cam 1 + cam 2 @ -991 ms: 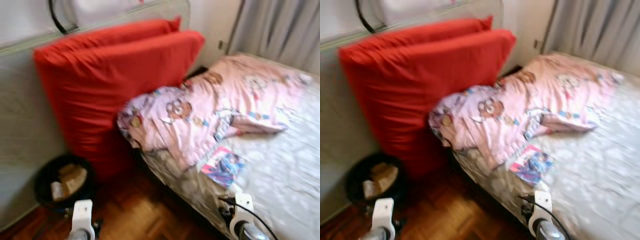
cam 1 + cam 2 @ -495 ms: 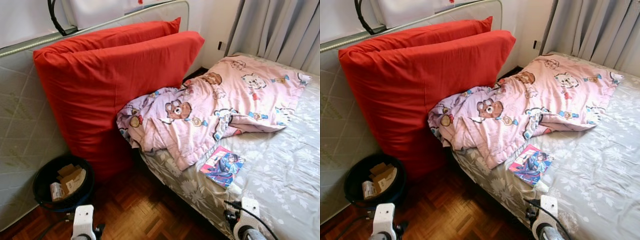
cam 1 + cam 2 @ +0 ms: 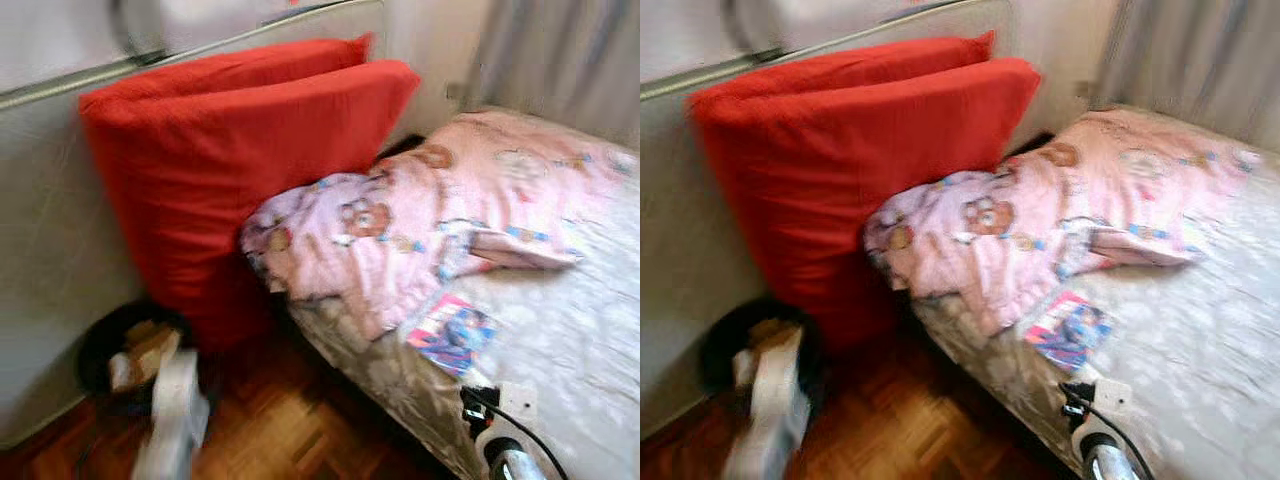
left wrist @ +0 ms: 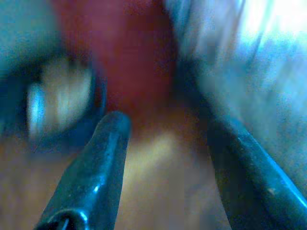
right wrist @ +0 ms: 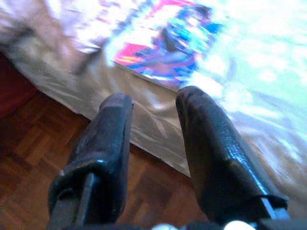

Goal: Clean up the room

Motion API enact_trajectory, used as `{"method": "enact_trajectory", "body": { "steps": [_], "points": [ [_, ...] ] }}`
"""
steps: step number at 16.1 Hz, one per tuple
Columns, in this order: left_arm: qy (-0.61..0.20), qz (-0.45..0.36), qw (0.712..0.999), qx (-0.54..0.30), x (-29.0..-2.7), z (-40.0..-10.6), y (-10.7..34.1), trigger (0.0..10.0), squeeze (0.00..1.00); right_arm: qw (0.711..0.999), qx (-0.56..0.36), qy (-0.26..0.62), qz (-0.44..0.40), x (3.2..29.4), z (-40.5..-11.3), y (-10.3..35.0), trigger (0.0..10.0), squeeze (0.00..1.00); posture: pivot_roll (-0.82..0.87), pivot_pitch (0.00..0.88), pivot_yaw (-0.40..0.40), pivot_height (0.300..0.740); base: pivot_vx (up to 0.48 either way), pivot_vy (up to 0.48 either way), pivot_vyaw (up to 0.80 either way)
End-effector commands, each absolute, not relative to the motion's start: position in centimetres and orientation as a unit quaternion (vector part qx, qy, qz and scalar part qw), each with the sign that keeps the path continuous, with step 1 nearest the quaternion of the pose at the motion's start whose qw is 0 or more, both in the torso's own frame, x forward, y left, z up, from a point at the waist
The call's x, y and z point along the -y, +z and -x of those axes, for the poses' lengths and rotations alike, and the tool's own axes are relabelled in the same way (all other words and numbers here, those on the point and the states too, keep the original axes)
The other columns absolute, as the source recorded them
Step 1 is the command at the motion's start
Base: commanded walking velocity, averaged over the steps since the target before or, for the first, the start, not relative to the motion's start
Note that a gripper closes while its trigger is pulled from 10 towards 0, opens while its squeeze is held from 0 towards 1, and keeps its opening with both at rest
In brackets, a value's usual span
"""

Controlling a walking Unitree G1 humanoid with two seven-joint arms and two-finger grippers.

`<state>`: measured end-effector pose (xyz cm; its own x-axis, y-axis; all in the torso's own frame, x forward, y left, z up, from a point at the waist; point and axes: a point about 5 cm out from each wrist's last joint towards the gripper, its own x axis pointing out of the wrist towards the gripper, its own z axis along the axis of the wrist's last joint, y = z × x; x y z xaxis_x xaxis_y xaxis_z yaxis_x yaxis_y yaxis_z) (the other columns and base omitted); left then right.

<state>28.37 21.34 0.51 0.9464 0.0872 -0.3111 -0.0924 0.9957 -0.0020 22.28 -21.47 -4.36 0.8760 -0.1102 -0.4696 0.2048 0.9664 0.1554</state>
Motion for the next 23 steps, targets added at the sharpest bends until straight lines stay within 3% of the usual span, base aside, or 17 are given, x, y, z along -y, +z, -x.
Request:
{"method": "enact_trajectory", "body": {
  "steps": [1, 2, 3, 4, 12, 17, 19, 23],
  "points": [
    [0.034, -0.009, 0.997, -0.062, -21.0, -31.3, 4.4, 10.0, 0.00, 0.967, -0.218, -0.079, -0.108, 21.3, -22.3, -4.2, 10.0, 0.00, 0.00, 0.000, 0.003, 0.740, 0.000, 0.000, 0.00],
    [0.031, -0.009, 0.999, -0.042, -20.8, -31.7, 5.1, 10.0, 0.00, 0.967, -0.209, -0.082, -0.118, 21.3, -22.3, -4.1, 10.0, 0.00, 0.00, 0.000, 0.004, 0.740, 0.000, 0.000, 0.00],
    [0.032, -0.008, 0.999, -0.028, -20.7, -32.1, 5.7, 10.0, 0.00, 0.987, -0.107, -0.067, -0.099, 21.8, -30.2, 2.6, 10.0, 0.00, 0.00, 0.000, 0.005, 0.740, 0.000, 0.000, 0.00],
    [0.026, -0.006, 1.000, -0.011, -20.4, -32.4, 6.3, 10.0, 0.00, 0.990, -0.084, -0.062, -0.095, 21.7, -31.9, 4.4, 10.0, 0.00, 0.00, 0.000, 0.005, 0.740, 0.000, 0.000, 0.00],
    [0.030, -0.003, 0.999, -0.036, -20.8, -31.1, 4.6, 10.0, 0.00, 0.994, -0.068, -0.027, -0.080, 21.4, -32.2, 4.9, 10.0, 0.00, -0.01, 0.000, 0.002, 0.740, 0.000, 0.000, 0.00],
    [0.035, 0.004, 0.999, -0.024, -20.9, -31.7, 5.4, 10.0, 0.00, 0.984, -0.117, -0.108, -0.082, 22.3, -30.9, 3.1, 10.0, 0.00, 0.01, 0.000, 0.004, 0.730, 0.000, 0.000, 0.00],
    [0.032, 0.007, 0.999, -0.034, -20.7, -31.7, 5.1, 10.0, 0.00, 0.977, -0.145, -0.135, -0.084, 23.2, -29.9, 2.0, 10.0, 0.00, 0.00, 0.000, 0.009, 0.695, 0.000, 0.000, 0.00],
    [0.026, 0.011, 0.999, -0.040, -20.2, -31.8, 5.0, 10.0, 0.00, 0.974, -0.146, -0.148, -0.092, 23.5, -29.4, 1.7, 10.0, 0.00, 0.01, 0.000, 0.009, 0.681, 0.000, 0.000, 0.00]
  ]
}}
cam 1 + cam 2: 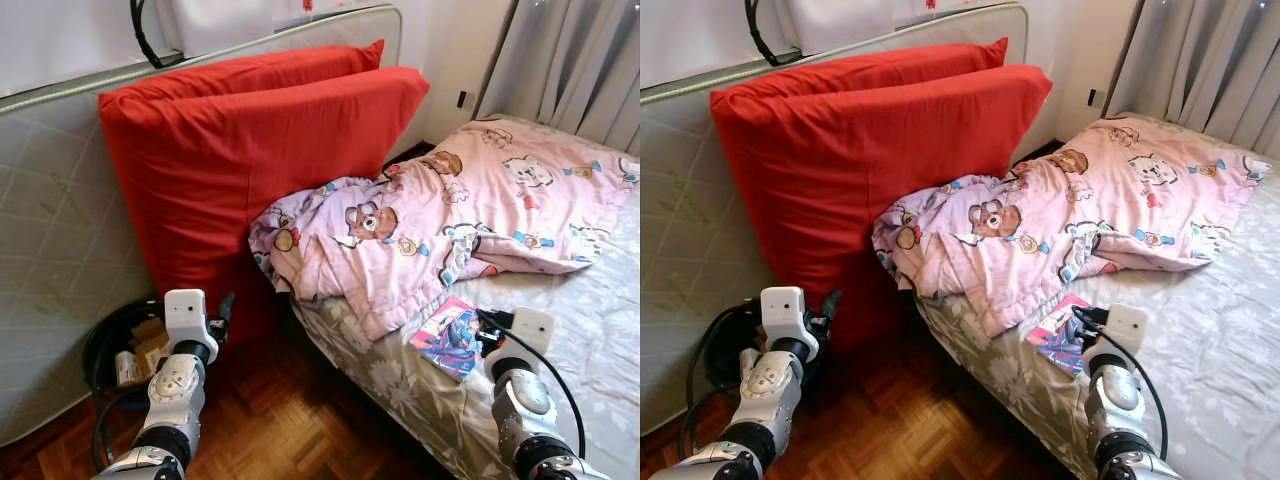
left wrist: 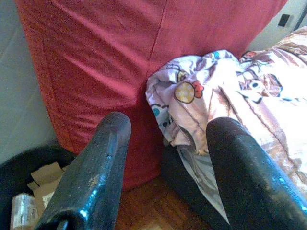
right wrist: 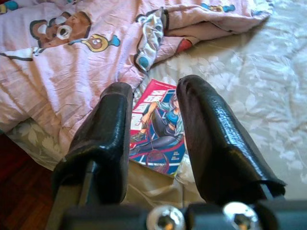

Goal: Clean up the room

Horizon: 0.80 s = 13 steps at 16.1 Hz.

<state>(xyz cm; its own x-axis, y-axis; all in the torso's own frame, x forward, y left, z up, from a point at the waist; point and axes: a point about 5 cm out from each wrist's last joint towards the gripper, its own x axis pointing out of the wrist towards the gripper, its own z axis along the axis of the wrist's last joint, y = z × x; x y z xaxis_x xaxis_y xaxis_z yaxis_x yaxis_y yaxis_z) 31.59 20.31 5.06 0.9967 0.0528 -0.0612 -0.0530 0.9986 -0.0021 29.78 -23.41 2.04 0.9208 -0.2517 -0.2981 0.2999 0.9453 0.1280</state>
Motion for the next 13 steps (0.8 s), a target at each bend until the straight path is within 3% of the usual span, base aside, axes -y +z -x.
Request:
{"method": "enact_trajectory", "body": {
  "steps": [1, 8, 13],
  "points": [
    [0.026, 0.012, 0.999, -0.040, -20.23, -31.76, 4.97, 10.0, 0.00, 0.974, -0.147, -0.148, -0.092, 23.46, -29.45, 1.67, 10.0, 0.00, 0.01, 0.000, 0.009, 0.681, 0.000, 0.000, 0.00],
    [0.029, 0.022, 0.998, -0.048, -20.19, -31.80, 4.82, 10.0, 0.00, 0.971, -0.161, -0.148, -0.097, 23.47, -29.62, 1.62, 10.0, 0.00, 0.00, 0.000, 0.006, 0.681, 0.000, 0.000, 0.00],
    [0.024, 0.025, 0.998, -0.049, -19.78, -31.79, 4.72, 10.0, 0.00, 0.969, -0.176, -0.134, -0.109, 22.97, -29.45, 1.13, 10.0, 0.00, 0.00, 0.000, 0.004, 0.653, 0.000, 0.000, 0.00]
  ]
}}
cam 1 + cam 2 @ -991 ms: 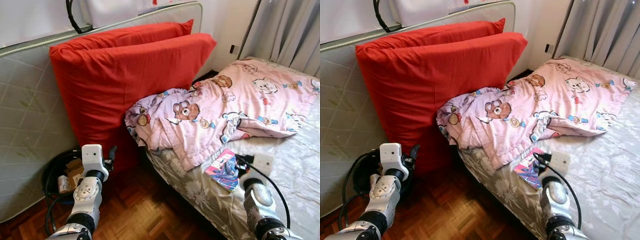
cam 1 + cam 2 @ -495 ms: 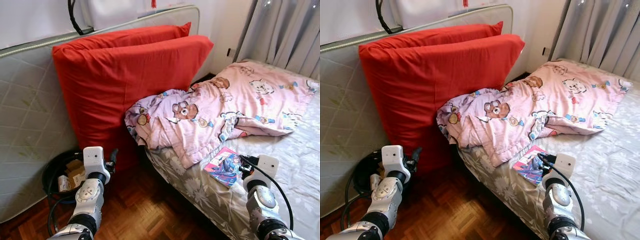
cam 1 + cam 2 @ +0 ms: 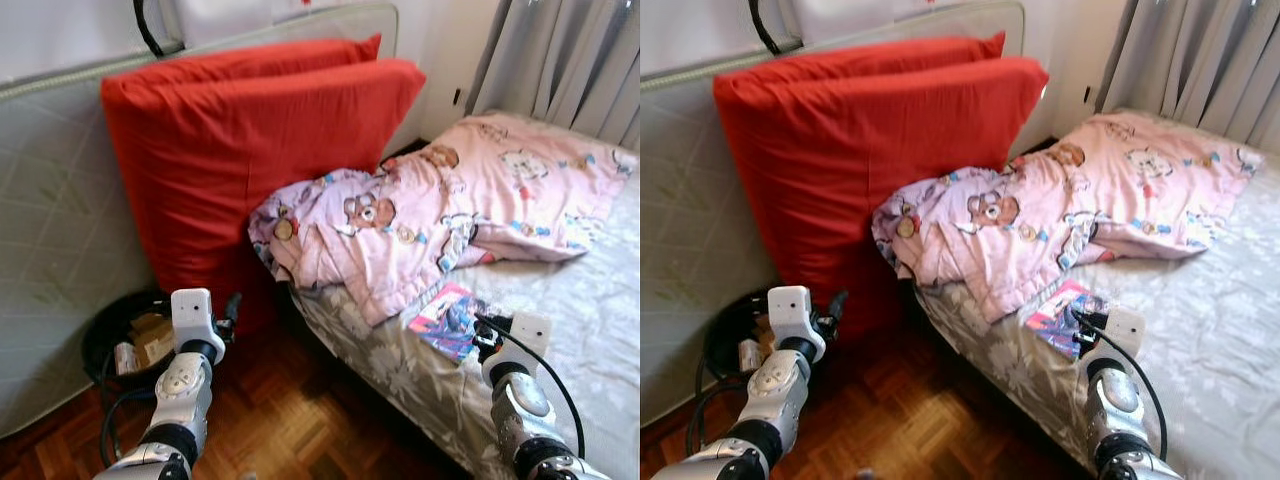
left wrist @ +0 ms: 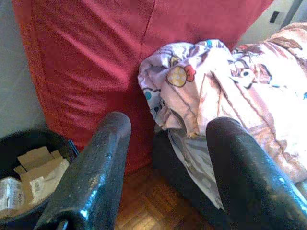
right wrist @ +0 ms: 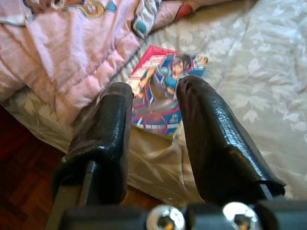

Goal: Clean up the room

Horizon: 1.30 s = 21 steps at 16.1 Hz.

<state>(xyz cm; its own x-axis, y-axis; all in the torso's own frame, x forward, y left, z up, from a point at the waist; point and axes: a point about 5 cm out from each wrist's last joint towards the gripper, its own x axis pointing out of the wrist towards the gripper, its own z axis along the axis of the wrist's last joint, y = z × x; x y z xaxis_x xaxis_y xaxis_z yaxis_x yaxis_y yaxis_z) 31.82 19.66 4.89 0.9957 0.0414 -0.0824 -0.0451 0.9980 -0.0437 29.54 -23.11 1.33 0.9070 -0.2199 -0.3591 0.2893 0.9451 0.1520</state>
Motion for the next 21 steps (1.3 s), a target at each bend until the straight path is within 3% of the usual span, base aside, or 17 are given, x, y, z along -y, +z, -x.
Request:
{"method": "enact_trajectory", "body": {
  "steps": [1, 21],
  "points": [
    [0.024, 0.025, 0.998, -0.048, -19.8, -31.8, 4.7, 10.0, 0.00, 0.968, -0.183, -0.132, -0.109, 22.9, -29.3, 0.9, 10.0, 0.00, 0.00, 0.000, 0.004, 0.653, 0.000, 0.000, 0.00],
    [0.016, 0.038, 0.997, -0.063, -19.6, -31.6, 4.3, 10.0, 0.00, 0.957, -0.231, -0.118, -0.130, 22.4, -28.4, -0.5, 10.0, 0.00, 0.01, 0.000, 0.007, 0.653, 0.000, 0.000, 0.00]
  ]
}}
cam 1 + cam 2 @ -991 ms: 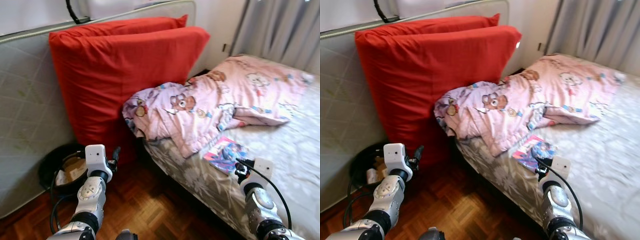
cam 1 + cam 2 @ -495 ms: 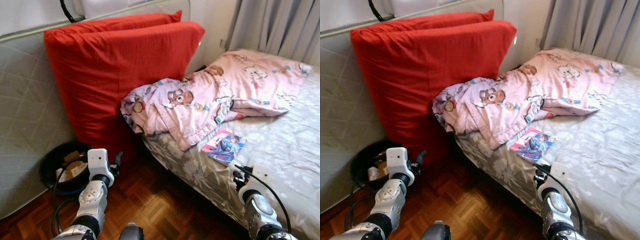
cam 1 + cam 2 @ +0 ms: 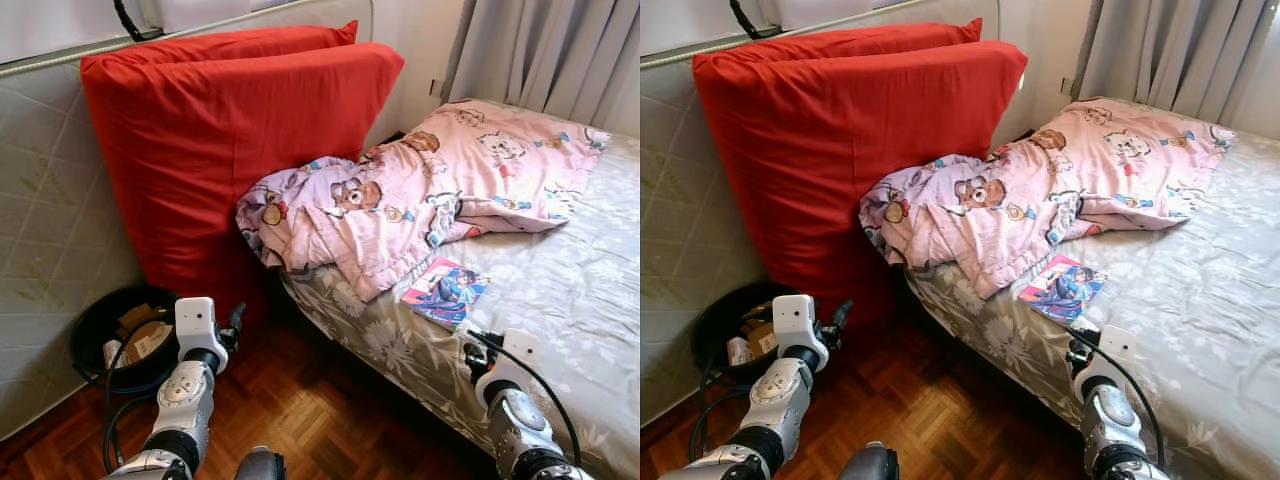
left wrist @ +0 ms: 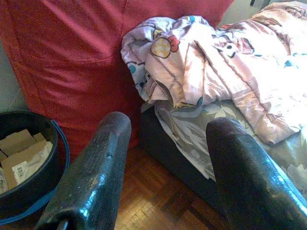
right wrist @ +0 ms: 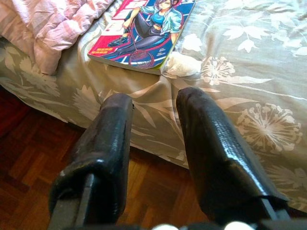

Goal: Clean up the room

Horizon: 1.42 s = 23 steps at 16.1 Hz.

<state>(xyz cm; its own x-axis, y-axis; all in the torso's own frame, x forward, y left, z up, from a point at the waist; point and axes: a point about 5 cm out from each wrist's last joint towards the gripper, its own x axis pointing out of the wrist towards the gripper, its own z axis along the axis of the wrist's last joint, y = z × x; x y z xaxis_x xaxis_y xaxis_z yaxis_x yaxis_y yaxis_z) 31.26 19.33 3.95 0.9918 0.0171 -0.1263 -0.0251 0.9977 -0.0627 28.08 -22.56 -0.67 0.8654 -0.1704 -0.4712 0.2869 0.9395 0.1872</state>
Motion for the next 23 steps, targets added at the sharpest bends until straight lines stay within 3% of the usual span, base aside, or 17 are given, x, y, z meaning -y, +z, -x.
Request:
{"method": "enact_trajectory", "body": {
  "steps": [1, 7, 23],
  "points": [
    [0.016, 0.039, 0.997, -0.063, -19.62, -31.60, 4.27, 10.0, 0.00, 0.957, -0.231, -0.118, -0.130, 22.36, -28.42, -0.46, 10.0, 0.00, 0.01, 0.000, 0.007, 0.653, 0.000, 0.000, 0.00],
    [0.016, 0.040, 0.997, -0.066, -19.64, -31.58, 4.19, 10.0, 0.00, 0.957, -0.230, -0.118, -0.131, 22.37, -28.46, -0.42, 10.0, 0.00, 0.01, 0.000, 0.008, 0.653, 0.000, 0.000, 0.00],
    [0.021, 0.037, 0.996, -0.077, -19.83, -31.33, 3.82, 10.0, 0.00, 0.956, -0.231, -0.120, -0.132, 23.05, -28.23, -0.44, 10.0, 0.00, 0.01, 0.000, 0.010, 0.653, 0.308, 0.000, 0.00]
  ]
}}
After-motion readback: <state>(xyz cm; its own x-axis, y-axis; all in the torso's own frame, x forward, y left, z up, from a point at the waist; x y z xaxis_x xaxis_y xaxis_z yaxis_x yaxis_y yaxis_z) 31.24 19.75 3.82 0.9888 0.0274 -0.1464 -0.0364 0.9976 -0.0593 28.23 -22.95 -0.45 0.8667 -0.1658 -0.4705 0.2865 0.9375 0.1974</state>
